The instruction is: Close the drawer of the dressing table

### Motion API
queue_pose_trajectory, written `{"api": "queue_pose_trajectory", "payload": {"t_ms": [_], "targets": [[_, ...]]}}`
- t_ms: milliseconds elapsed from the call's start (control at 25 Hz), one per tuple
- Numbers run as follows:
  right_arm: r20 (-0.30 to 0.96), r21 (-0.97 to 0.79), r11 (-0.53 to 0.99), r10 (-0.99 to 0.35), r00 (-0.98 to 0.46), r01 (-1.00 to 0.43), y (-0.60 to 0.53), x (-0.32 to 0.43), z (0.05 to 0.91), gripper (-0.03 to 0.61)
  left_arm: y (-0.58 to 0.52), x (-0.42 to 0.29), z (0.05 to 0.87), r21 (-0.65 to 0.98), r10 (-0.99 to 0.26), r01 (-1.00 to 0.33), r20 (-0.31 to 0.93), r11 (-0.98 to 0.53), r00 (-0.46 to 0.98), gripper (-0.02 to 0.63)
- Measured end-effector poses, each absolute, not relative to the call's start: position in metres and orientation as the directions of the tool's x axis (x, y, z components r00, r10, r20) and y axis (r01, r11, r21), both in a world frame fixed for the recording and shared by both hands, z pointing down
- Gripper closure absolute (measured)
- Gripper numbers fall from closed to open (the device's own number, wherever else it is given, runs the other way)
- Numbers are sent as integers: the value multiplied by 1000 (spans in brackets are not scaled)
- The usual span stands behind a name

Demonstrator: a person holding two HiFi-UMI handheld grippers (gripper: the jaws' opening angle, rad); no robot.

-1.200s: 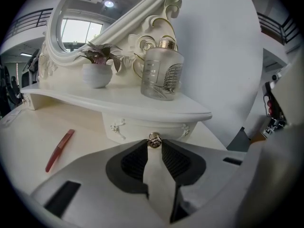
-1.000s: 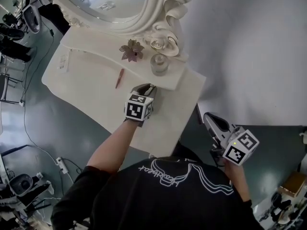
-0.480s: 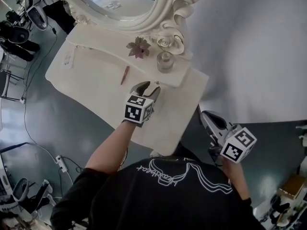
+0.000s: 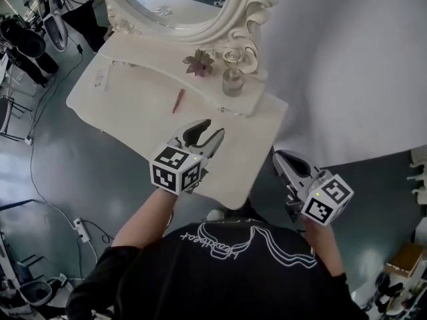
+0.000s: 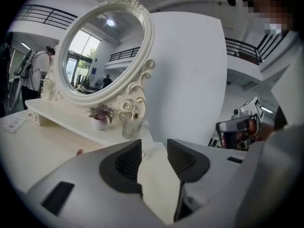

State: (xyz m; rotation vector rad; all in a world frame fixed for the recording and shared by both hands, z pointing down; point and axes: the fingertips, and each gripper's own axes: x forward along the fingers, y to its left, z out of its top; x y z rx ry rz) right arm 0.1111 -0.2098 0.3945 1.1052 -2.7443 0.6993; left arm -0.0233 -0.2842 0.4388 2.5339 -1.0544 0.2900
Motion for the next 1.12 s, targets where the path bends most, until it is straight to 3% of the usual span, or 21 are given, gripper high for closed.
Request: {"api": "queue_pose_trajectory", "payload": {"t_ms": [440, 1120], "targets": [[119, -290, 712, -637, -762, -640, -171, 71, 345, 574, -199, -30, 361, 315, -565, -589, 175, -744, 807, 608], [53, -250, 783, -576, -815, -570, -143, 34, 333, 574, -159, -47, 342, 303, -572, -580, 123, -757, 811, 609]]}}
